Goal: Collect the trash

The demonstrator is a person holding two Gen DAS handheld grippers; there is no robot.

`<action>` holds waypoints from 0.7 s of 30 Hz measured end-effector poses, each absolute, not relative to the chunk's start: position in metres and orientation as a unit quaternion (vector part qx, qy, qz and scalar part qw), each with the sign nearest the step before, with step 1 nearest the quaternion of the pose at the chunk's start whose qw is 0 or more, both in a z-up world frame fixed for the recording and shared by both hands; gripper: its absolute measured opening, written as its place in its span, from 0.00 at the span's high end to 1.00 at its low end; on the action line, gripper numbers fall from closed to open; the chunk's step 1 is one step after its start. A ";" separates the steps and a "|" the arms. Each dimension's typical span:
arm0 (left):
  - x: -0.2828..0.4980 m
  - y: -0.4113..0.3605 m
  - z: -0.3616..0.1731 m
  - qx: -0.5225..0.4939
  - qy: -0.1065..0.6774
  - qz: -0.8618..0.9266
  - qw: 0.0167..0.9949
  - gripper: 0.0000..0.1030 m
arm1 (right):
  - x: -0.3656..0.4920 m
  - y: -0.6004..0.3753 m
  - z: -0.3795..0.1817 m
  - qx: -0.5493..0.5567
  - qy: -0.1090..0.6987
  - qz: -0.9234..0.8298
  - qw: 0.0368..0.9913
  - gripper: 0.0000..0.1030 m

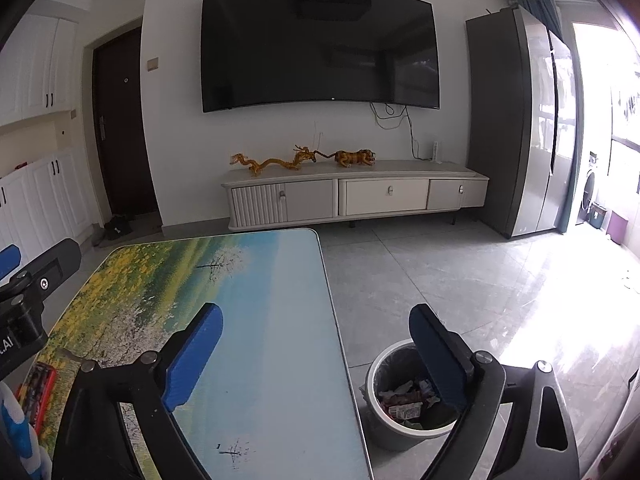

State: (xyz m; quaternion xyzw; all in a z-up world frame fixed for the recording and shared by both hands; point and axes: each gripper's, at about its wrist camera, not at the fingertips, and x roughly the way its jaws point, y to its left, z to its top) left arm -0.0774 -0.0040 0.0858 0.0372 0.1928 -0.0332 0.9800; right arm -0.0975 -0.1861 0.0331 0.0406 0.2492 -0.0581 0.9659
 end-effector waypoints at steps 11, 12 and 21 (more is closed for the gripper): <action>-0.081 0.006 0.082 0.025 0.193 -0.026 0.981 0.02 | -0.103 -0.182 0.030 0.040 0.241 -0.071 0.967 0.07; -0.081 0.006 0.081 0.025 0.194 -0.026 0.980 0.02 | -0.104 -0.181 0.029 0.036 0.239 -0.073 0.968 0.07; -0.081 0.006 0.079 0.027 0.195 -0.028 0.980 0.02 | -0.108 -0.181 0.031 0.023 0.229 -0.082 0.970 0.06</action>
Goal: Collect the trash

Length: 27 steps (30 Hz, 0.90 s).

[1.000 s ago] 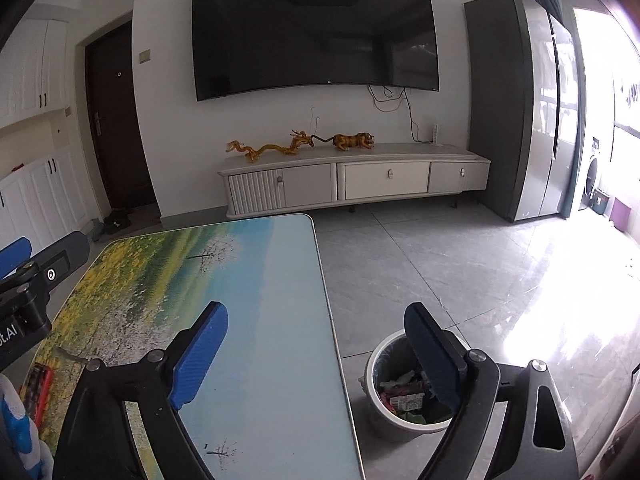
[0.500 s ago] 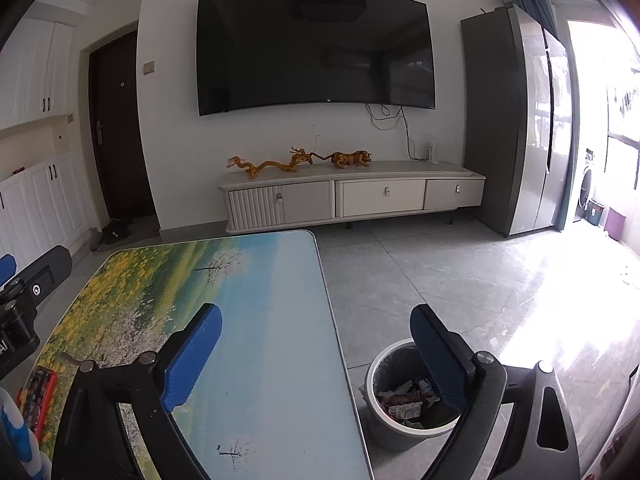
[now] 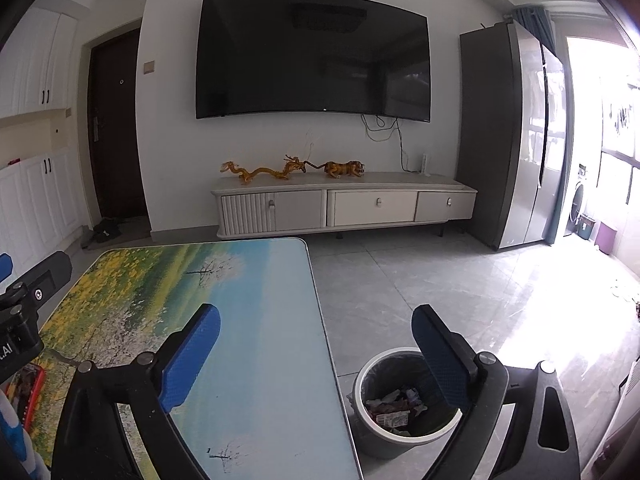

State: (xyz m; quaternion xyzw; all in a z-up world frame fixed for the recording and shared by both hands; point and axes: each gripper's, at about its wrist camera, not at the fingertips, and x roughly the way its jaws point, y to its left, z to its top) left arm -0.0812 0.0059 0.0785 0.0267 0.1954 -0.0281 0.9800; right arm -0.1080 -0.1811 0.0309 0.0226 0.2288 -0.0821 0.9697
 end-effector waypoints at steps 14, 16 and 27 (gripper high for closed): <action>-0.082 0.006 0.079 0.027 0.188 -0.022 0.982 0.02 | -0.113 -0.183 0.034 0.017 0.218 -0.084 0.972 0.05; -0.082 0.007 0.079 0.027 0.187 -0.021 0.982 0.02 | -0.113 -0.183 0.033 0.017 0.217 -0.085 0.972 0.05; -0.085 0.002 0.082 0.033 0.182 -0.019 0.983 0.02 | -0.114 -0.191 0.032 0.025 0.216 -0.090 0.972 0.04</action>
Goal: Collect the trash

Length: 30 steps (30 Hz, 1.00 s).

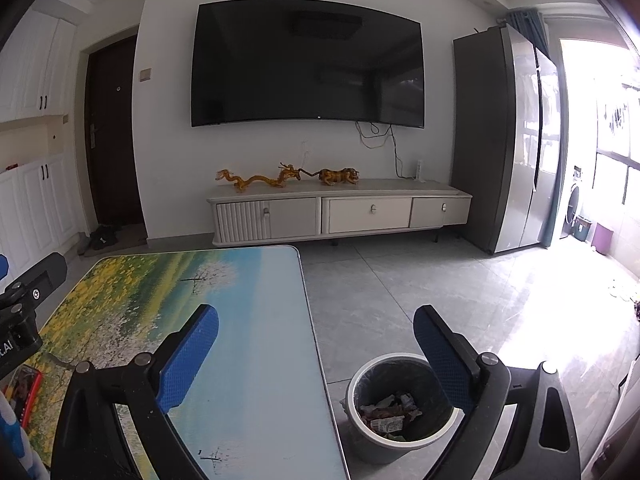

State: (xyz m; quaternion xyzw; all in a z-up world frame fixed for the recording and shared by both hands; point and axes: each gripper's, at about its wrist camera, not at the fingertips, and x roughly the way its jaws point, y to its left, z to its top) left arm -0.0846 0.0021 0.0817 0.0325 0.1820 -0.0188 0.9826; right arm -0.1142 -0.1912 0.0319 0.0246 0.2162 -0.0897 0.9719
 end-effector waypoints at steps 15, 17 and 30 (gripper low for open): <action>-0.083 0.000 0.080 0.039 0.183 -0.018 0.982 0.02 | -0.113 -0.190 0.026 0.023 0.227 -0.092 0.969 0.04; -0.082 0.000 0.079 0.039 0.185 -0.018 0.982 0.02 | -0.112 -0.189 0.026 0.023 0.228 -0.092 0.969 0.04; -0.079 -0.004 0.072 0.046 0.192 -0.022 0.980 0.02 | -0.112 -0.190 0.025 0.020 0.229 -0.099 0.968 0.04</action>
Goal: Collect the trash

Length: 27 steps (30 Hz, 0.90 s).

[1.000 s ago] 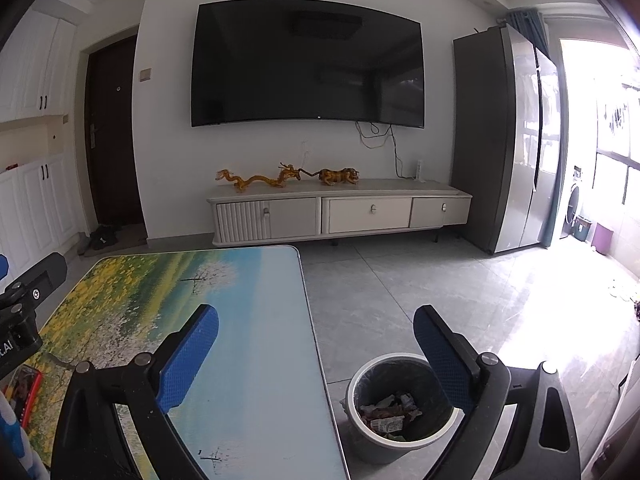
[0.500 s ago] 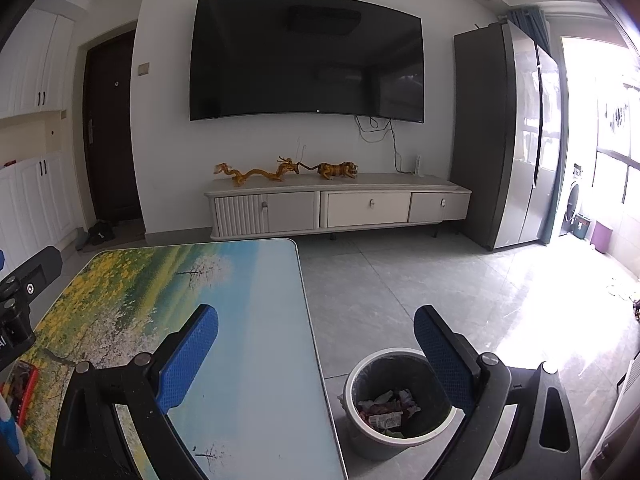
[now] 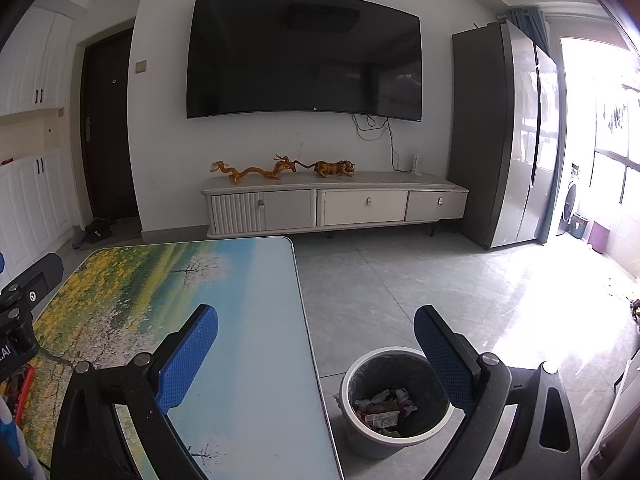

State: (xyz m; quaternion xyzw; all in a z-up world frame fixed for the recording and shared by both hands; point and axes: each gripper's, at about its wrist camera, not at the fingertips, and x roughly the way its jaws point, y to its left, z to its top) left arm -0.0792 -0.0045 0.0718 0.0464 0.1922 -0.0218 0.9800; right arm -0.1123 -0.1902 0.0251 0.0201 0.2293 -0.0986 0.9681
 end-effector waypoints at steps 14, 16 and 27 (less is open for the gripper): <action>-0.071 -0.014 0.063 0.053 0.213 -0.031 0.975 0.02 | -0.112 -0.196 0.022 0.020 0.233 -0.104 0.967 0.04; -0.069 -0.015 0.062 0.052 0.219 -0.032 0.974 0.02 | -0.112 -0.196 0.022 0.019 0.235 -0.103 0.966 0.04; -0.060 -0.021 0.052 0.051 0.240 -0.034 0.969 0.02 | -0.111 -0.202 0.019 0.018 0.236 -0.103 0.966 0.03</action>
